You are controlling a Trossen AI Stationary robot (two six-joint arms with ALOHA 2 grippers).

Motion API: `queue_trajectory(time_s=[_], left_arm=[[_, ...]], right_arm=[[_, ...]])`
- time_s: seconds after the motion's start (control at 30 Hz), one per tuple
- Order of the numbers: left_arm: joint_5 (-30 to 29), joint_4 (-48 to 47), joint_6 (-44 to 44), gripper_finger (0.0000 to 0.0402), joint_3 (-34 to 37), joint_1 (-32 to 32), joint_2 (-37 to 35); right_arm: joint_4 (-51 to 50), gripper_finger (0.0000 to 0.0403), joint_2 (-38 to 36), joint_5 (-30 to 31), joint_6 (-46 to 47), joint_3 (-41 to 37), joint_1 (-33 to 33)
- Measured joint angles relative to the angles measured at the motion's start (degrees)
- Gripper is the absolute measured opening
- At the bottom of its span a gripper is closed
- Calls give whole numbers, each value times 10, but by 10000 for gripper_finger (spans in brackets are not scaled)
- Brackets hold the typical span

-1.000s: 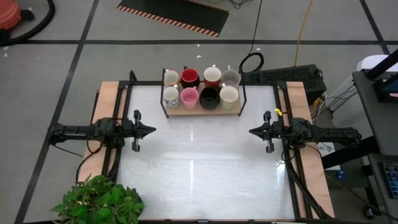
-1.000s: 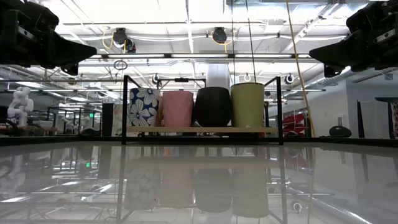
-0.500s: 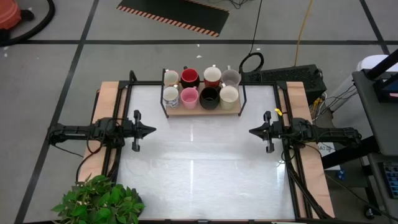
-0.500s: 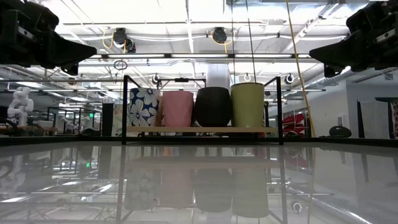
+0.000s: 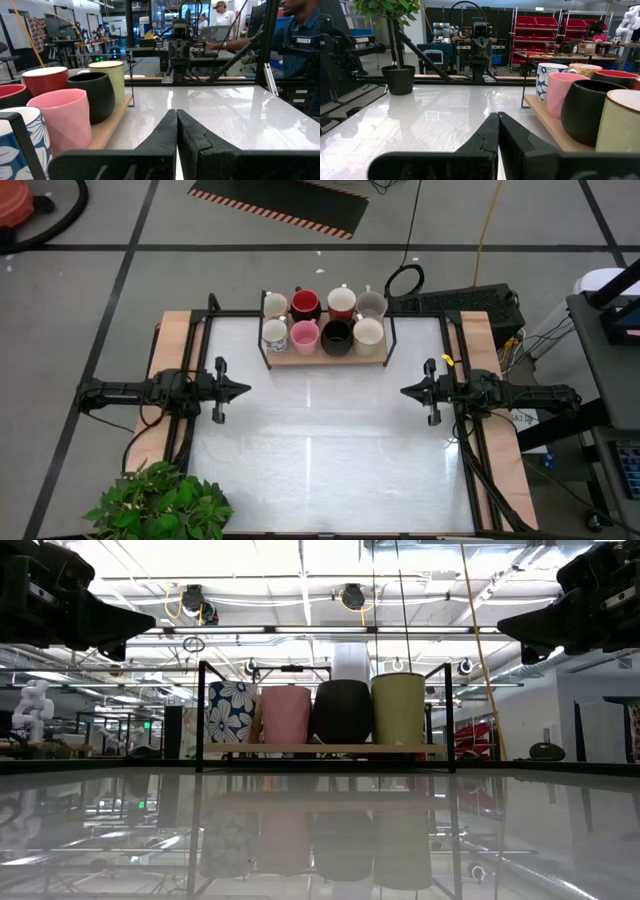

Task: Place coffee mugs
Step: Return to Home Position

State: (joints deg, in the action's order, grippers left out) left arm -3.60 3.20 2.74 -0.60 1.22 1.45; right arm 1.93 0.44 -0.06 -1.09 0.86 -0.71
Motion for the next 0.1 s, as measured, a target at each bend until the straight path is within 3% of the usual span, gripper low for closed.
queue_trajectory(time_s=[0.1], left_arm=[[0,0,0,1,0,0,0]], right_arm=[[0,0,0,0,0,0,0]])
